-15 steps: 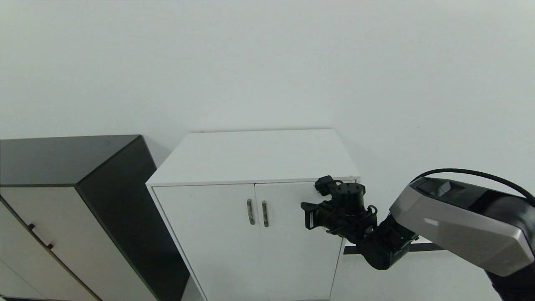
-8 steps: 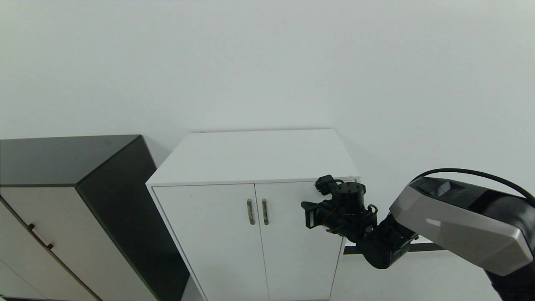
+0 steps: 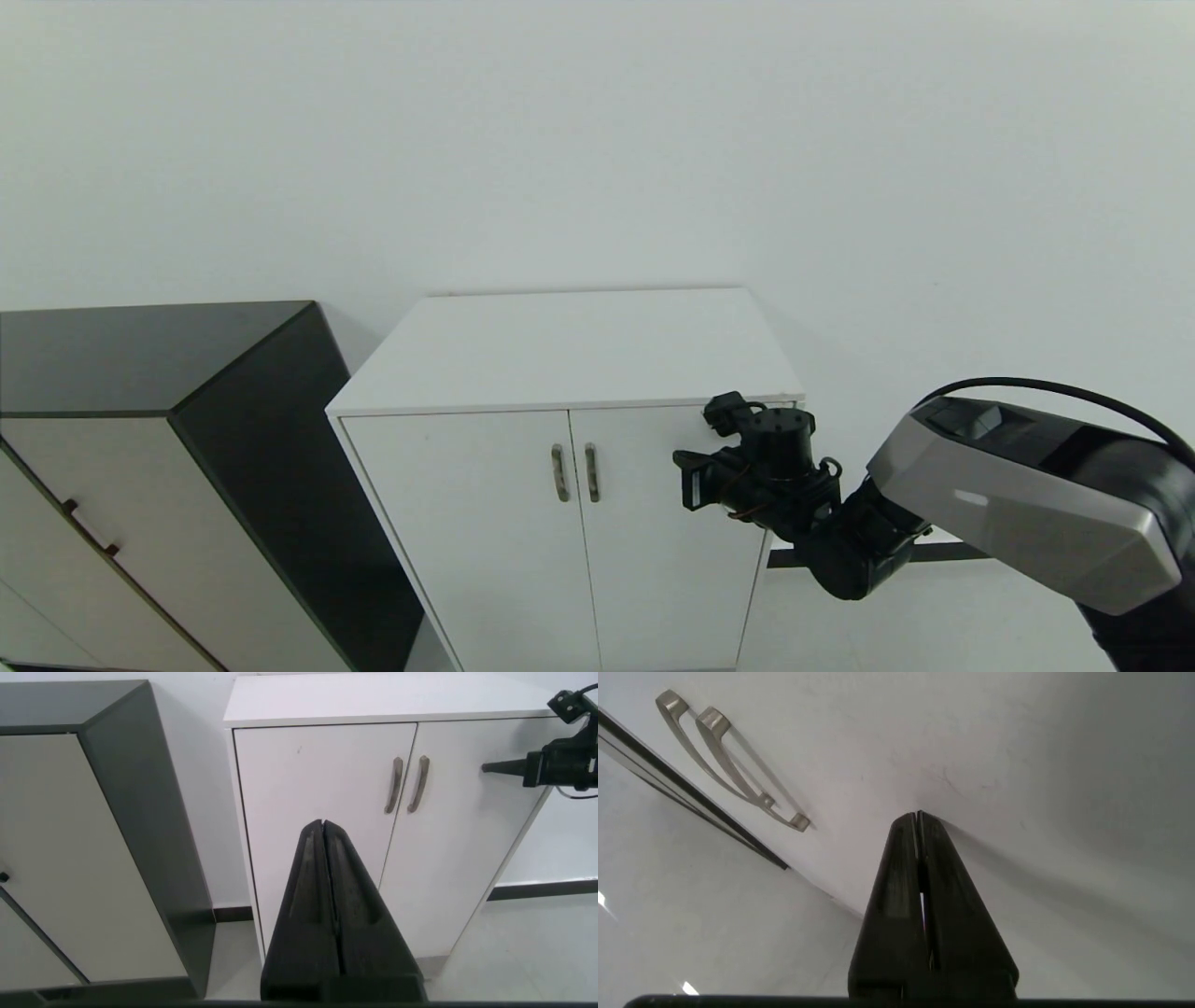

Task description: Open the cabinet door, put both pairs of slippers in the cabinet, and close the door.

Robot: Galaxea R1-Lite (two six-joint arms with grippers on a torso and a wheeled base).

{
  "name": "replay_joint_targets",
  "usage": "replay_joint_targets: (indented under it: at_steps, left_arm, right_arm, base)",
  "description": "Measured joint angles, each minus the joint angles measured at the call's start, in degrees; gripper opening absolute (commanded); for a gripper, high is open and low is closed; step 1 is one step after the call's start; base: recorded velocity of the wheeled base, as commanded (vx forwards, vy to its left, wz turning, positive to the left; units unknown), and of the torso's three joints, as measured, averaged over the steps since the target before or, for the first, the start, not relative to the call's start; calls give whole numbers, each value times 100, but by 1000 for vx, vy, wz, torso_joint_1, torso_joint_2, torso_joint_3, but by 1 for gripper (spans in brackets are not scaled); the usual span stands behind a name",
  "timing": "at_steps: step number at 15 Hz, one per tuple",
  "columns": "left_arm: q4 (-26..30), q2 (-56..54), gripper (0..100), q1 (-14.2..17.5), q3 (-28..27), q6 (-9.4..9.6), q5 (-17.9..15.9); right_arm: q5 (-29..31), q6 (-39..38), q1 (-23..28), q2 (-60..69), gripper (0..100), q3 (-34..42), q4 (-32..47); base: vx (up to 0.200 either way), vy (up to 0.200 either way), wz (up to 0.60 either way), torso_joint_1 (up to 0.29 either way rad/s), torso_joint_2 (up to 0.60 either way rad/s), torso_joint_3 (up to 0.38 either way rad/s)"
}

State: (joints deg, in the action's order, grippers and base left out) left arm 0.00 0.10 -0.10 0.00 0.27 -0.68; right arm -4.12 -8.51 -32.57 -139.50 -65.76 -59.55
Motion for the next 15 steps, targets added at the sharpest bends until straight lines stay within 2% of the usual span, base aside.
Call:
replay_joint_targets:
  at_steps: [10, 13, 15]
  left_arm:
    - [0, 0, 0, 0, 0, 6, -2]
    - [0, 0, 0, 0, 0, 9, 0]
    - [0, 0, 0, 0, 0, 9, -2]
  right_arm:
    - [40, -2, 0, 27, 0, 90, -15]
    - [268, -2, 0, 302, 0, 611, -156]
    - [483, 4, 11, 673, 0, 1259, -397]
  base:
    - [0, 0, 0, 0, 0, 0]
    - [0, 0, 0, 0, 0, 0]
    - [0, 0, 0, 0, 0, 0]
